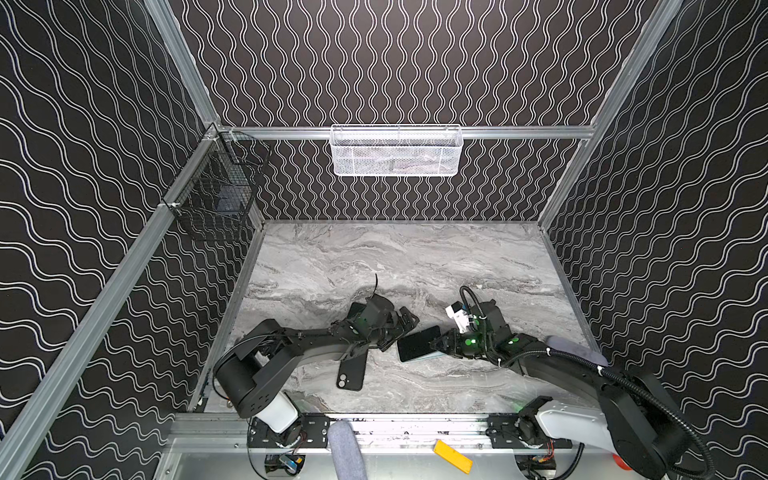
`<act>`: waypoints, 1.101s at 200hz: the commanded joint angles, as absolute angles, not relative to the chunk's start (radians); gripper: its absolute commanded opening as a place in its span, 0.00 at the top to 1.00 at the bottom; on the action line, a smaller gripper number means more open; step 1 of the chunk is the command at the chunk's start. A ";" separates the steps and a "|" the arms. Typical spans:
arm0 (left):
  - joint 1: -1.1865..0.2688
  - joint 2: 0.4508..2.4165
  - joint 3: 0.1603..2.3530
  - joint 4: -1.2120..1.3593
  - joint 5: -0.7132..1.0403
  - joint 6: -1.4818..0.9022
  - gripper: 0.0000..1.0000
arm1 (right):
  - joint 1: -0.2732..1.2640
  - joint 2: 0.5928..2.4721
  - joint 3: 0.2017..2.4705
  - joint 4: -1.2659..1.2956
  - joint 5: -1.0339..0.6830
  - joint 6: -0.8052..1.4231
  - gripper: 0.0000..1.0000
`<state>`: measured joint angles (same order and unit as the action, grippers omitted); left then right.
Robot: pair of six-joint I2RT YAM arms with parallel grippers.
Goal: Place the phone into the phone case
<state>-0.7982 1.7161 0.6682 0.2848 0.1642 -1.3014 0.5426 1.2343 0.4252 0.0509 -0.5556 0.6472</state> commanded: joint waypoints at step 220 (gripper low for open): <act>-0.880 1.538 0.613 0.216 0.160 -1.283 0.02 | 0.546 1.315 0.429 -0.179 -0.376 0.621 0.91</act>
<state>-0.8791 1.5719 0.6056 0.2302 0.2104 -1.2922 0.5430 1.3041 0.4454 0.0708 -0.5690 0.6460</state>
